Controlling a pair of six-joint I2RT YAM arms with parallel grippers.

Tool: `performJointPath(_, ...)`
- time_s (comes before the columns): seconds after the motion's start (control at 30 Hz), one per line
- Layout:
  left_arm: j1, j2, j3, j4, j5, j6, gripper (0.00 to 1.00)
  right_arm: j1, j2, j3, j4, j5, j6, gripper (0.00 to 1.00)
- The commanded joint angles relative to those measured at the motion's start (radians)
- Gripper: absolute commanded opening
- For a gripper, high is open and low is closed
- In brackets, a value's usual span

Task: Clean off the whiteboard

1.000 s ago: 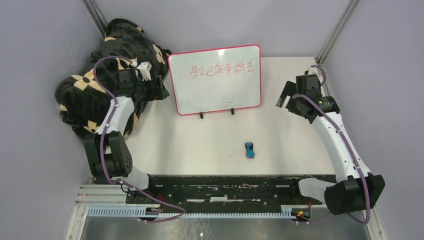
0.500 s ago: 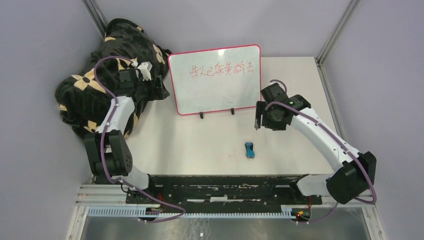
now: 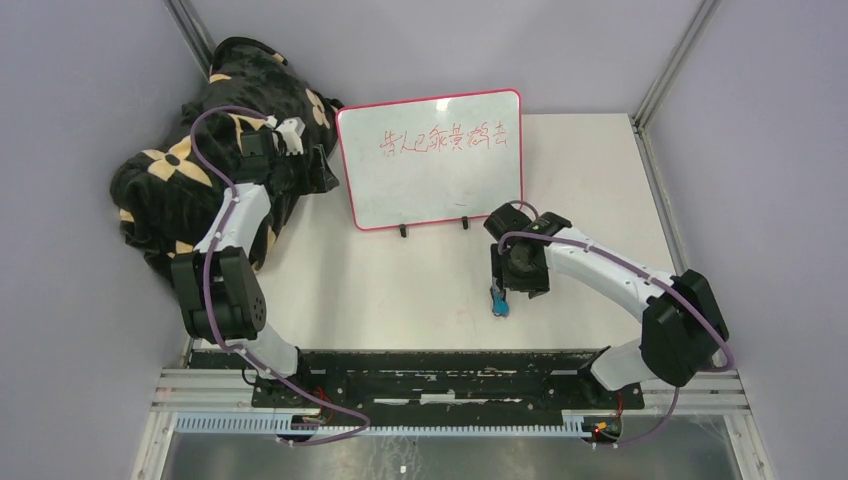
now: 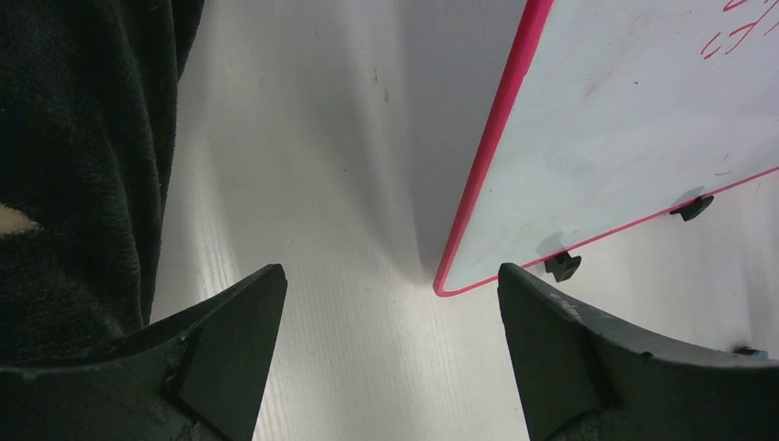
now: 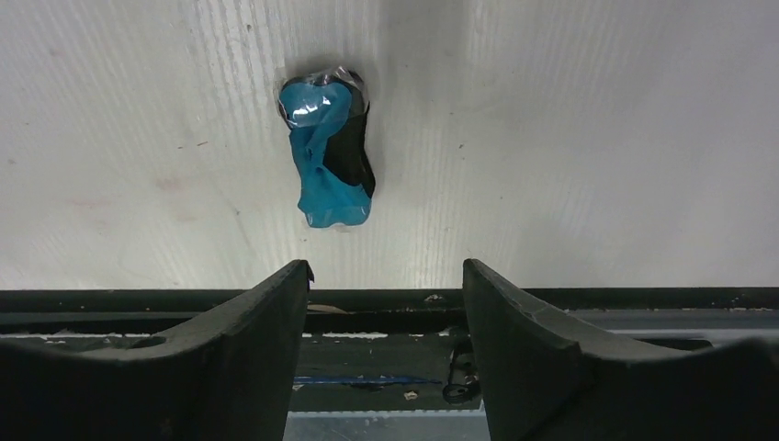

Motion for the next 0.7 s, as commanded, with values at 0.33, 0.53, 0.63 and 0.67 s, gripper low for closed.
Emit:
performJointPath(0.33,-0.004,0.025,0.063,0.009,0.053,-0.010,0.89,0.010,0.142,-0.011,0.170,-0.064,-0.041,0.68)
performJointPath(0.53,-0.005,0.023,0.053,0.004,0.047,-0.007,0.89,0.011,0.199,-0.001,0.190,-0.085,-0.055,0.63)
performJointPath(0.63,-0.005,0.024,0.050,0.004,0.045,-0.004,0.89,0.011,0.207,0.000,0.195,-0.081,-0.056,0.62)
performJointPath(0.67,-0.004,0.024,0.050,0.004,0.045,-0.006,0.89,0.010,0.209,0.000,0.197,-0.078,-0.057,0.61)
